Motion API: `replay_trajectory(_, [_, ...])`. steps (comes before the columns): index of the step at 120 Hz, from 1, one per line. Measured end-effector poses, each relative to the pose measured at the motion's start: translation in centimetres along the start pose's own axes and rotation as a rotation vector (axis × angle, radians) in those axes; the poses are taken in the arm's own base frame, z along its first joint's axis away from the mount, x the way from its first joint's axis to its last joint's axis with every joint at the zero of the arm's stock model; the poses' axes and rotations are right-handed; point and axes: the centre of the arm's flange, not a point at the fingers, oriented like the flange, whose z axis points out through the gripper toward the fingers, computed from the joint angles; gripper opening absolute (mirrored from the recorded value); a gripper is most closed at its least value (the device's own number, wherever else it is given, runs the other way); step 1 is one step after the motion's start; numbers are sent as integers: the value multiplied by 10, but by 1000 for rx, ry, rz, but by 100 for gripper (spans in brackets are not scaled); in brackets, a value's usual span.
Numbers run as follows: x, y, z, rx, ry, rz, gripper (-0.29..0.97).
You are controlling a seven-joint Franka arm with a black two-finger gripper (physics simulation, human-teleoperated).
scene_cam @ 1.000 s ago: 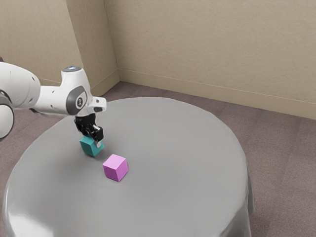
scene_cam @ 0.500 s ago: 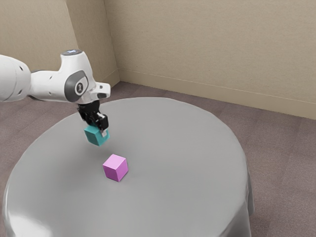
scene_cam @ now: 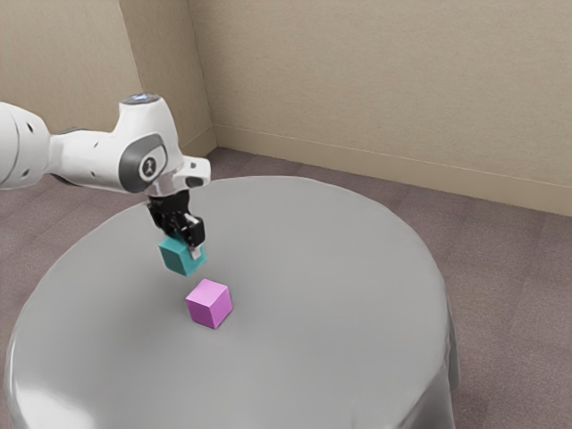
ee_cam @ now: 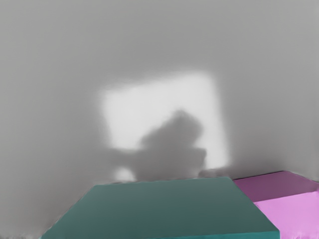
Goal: Pick up the blue block with one arm, and put the blue block on the pink block with one arm
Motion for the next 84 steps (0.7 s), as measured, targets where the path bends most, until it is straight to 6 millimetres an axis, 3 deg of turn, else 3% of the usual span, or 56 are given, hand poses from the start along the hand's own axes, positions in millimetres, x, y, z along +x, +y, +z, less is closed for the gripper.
replay_trajectory(59, [-2, 48, -3, 22, -10, 10, 37])
replay_trajectory(84, [-6, 58, -2, 20, -17, -25, 37])
